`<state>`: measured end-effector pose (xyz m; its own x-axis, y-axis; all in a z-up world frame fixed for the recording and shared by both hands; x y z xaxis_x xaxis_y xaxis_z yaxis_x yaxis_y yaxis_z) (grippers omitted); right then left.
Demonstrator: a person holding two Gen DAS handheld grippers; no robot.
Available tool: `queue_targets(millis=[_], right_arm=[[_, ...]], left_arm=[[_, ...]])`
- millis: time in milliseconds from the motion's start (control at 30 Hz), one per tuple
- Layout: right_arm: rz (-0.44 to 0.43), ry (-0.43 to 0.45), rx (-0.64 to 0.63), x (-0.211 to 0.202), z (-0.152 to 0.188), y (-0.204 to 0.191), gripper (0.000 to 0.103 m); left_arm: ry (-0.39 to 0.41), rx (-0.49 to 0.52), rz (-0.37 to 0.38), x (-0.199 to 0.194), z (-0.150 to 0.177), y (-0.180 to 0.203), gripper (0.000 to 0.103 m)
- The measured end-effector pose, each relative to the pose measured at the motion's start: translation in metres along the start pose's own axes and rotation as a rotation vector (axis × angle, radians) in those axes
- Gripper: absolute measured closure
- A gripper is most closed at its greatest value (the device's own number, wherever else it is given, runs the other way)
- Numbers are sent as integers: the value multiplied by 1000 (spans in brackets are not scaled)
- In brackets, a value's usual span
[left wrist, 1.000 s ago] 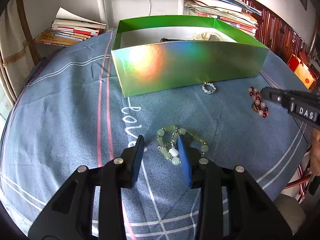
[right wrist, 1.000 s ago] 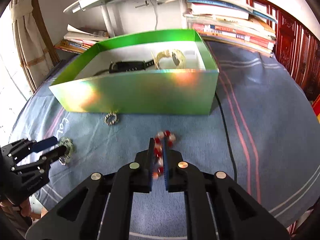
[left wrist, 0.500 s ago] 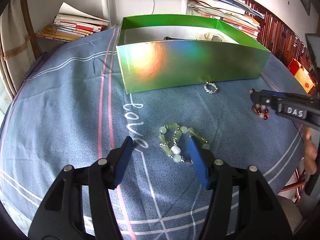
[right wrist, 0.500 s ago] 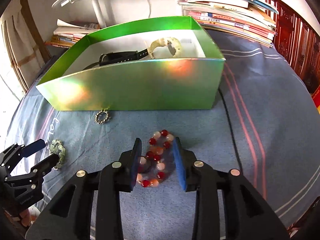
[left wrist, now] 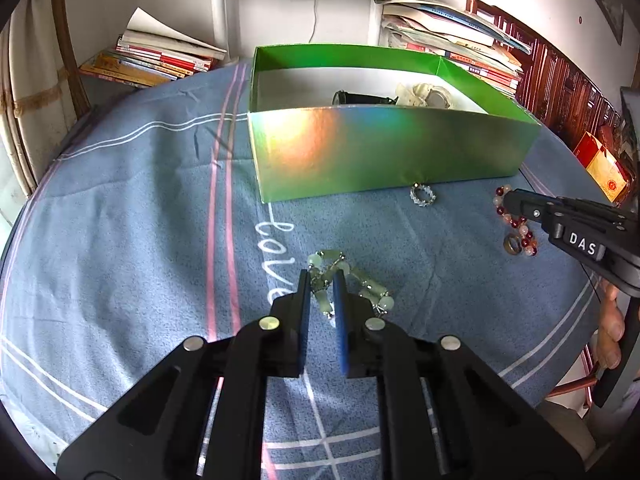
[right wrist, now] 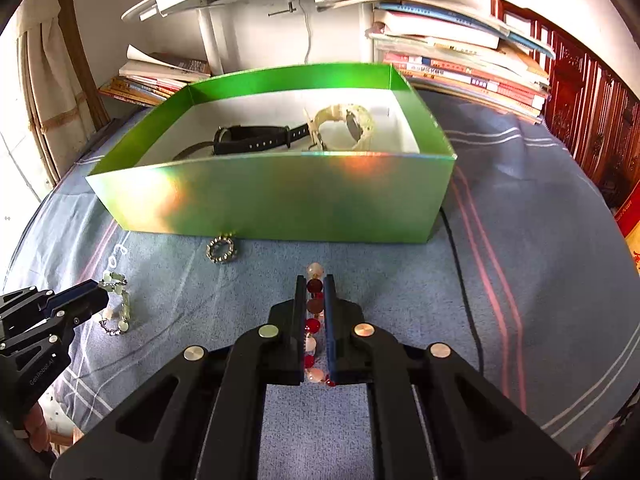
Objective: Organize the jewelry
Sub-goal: 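Lift the jade and red-and-white bracelets off the cloth with both tools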
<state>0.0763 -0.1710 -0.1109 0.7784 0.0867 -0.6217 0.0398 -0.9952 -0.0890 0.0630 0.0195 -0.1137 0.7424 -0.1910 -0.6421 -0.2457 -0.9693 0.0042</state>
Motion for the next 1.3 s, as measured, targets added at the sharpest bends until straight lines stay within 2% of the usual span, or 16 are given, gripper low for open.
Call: queue_targets(millis=[200,467,800,933,1133,1300], right_arm=[[19,47,3,-18,-9,1,95],[40,52,8,-21,-13,4,95],[99,61,41,-24,-13,24,95],[122,56,62,-24,-12,35,95],[114,54,68,-25,-9,38,95],[141,13,54,-16,-1,39,95]], left_arm=[[43,11,-23,-12,-9,4,91],[77,21,-47,-21,-15,6,91],[84,6,-60,-23,-16,0,91],[70,10,-36,-21,-15,2,91],[70,5,-23,-21,-15,3,91],[41,-9,-39,-13,-9,-4,91]])
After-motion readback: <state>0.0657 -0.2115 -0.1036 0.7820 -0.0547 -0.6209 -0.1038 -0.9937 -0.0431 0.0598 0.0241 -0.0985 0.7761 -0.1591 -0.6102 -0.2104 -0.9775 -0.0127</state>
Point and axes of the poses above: each gripper's, at about its wrist camera, not at the fingertips, and x roughly the way its jaws point, y to its right, z to its underside, the point moved 3 cm from there along x, roughly the way its jaws point, and after that the axes turned 10 degrees about y, right-handed, at the moved point
